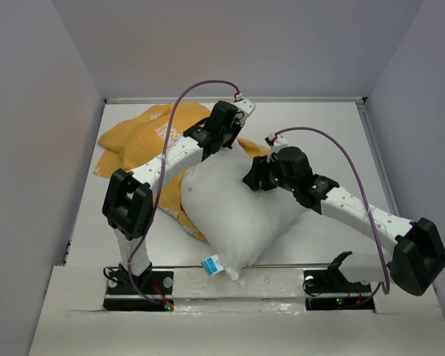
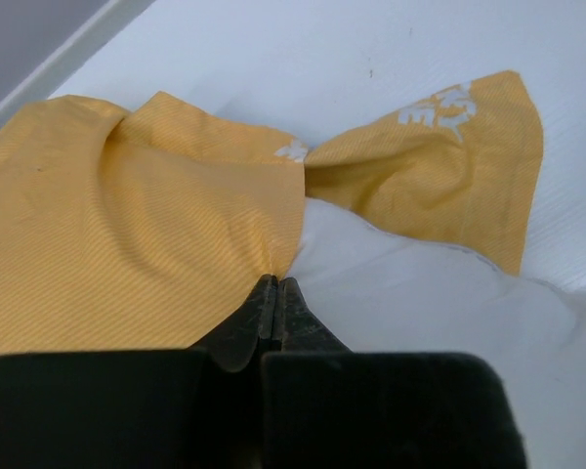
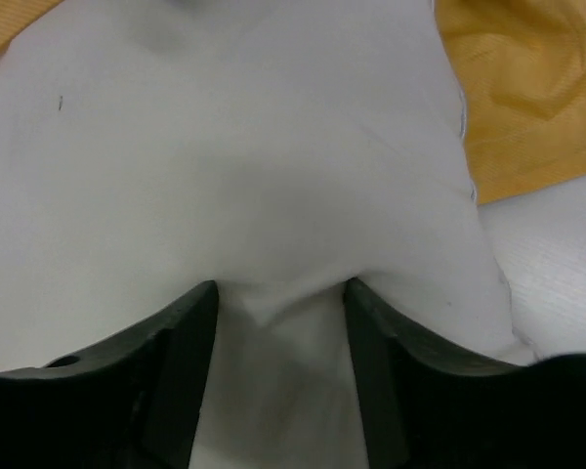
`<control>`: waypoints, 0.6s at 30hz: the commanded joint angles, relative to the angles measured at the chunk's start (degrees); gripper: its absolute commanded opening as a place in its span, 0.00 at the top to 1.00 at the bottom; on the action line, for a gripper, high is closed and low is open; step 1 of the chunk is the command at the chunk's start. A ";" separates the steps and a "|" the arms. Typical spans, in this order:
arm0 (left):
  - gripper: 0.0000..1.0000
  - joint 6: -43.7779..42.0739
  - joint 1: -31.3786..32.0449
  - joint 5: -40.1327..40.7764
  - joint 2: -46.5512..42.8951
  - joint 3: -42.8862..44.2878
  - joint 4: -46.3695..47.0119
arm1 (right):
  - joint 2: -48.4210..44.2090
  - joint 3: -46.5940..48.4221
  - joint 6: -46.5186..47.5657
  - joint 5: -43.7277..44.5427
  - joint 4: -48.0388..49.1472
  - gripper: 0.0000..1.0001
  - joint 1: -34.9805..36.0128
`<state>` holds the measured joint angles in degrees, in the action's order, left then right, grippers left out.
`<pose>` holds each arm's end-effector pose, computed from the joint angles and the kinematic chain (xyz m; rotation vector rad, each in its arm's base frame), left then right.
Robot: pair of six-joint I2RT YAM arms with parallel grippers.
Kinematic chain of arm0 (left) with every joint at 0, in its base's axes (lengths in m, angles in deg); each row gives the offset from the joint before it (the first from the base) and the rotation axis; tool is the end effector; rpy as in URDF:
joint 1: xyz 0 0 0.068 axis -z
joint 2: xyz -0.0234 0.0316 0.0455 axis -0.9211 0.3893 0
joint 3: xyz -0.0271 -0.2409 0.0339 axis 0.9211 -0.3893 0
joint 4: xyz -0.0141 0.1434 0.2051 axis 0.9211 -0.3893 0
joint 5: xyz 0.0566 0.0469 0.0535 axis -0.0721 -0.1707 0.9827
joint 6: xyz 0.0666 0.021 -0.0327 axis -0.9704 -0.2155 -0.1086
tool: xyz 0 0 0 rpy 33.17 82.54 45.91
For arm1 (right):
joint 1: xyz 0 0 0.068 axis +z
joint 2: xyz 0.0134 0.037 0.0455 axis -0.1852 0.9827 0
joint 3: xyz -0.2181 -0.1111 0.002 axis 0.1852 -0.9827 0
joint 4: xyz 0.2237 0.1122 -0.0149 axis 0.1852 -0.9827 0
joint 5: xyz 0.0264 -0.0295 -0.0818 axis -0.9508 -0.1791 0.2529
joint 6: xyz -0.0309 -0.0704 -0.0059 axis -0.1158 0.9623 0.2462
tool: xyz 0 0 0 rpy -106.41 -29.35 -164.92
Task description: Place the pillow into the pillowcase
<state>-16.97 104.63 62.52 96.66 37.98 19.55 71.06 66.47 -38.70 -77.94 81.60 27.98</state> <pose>0.3577 -0.2628 0.2727 0.7881 1.9072 -0.1192 0.2385 0.1947 0.2375 -0.3118 2.1082 0.7080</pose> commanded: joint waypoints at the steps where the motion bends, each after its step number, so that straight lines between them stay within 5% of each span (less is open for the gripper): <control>1: 1.00 3.59 0.25 -1.91 -7.76 3.41 6.20 | 2.10 4.94 4.98 -0.67 4.49 0.30 -0.25; 5: 1.00 5.44 0.25 -4.12 -9.60 2.45 7.34 | 8.58 10.82 10.16 -2.50 6.77 0.12 -0.25; 14: 1.00 12.02 -0.54 -13.78 -13.55 -1.15 9.62 | 21.60 16.28 8.42 -13.21 22.58 0.01 -0.25; 17: 1.00 14.83 -0.45 -17.03 -15.22 -2.73 11.46 | 23.37 10.51 1.75 -12.45 38.98 0.30 -0.25; 18: 1.00 16.67 -0.62 -18.08 -16.97 -5.00 12.61 | 23.29 8.40 -1.05 -11.05 43.90 0.84 -0.25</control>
<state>-7.05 103.32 53.54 88.33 35.32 21.65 93.31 79.37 -31.29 -88.78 101.47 27.61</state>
